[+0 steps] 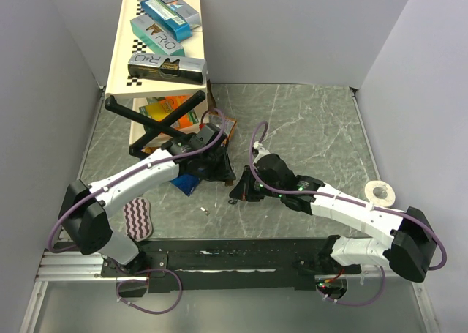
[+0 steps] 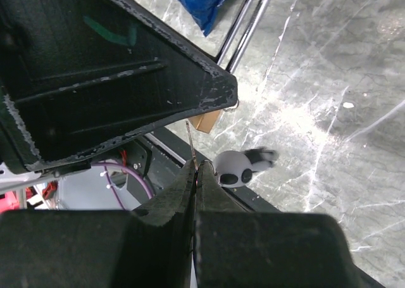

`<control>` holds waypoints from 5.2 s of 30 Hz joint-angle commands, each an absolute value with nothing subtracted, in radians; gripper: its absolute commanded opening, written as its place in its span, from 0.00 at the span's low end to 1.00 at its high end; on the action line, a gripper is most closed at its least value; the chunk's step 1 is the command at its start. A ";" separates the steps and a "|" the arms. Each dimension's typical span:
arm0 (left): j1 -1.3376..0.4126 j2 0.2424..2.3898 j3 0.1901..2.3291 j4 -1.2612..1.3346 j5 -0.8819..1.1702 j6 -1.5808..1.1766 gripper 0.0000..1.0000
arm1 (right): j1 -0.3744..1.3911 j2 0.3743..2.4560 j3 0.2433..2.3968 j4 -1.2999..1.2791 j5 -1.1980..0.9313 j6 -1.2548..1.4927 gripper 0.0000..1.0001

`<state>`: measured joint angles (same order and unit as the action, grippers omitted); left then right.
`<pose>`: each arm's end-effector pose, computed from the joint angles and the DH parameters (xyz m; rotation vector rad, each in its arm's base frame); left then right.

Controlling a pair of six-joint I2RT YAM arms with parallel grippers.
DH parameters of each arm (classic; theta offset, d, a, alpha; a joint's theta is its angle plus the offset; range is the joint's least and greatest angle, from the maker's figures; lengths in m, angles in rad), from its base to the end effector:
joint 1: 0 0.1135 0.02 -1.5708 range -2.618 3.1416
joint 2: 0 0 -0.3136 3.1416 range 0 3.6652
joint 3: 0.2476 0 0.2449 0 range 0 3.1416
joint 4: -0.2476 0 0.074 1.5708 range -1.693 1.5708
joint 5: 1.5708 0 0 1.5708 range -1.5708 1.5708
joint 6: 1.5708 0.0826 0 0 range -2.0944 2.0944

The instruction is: Unlock with the key

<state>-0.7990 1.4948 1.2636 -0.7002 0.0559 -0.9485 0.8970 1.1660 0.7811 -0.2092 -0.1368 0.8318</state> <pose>0.2299 -0.2429 0.3047 -0.1754 2.6740 -0.7283 0.1586 0.2166 0.2810 -0.1648 2.3849 1.0717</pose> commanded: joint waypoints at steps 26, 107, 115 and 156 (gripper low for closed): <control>-0.792 1.439 1.252 -0.669 0.069 -0.974 0.01 | 0.890 1.147 0.827 -0.187 -0.064 0.870 0.00; -0.782 1.416 1.213 -0.630 0.106 -1.005 0.01 | 0.778 1.301 0.946 0.120 0.190 0.903 0.00; -0.782 1.422 1.218 -0.629 0.109 -0.999 0.01 | 0.742 1.313 0.959 0.140 0.186 0.910 0.00; -0.752 1.293 1.108 -0.394 0.222 -0.966 0.01 | 0.695 1.259 0.942 0.268 -0.046 0.845 0.00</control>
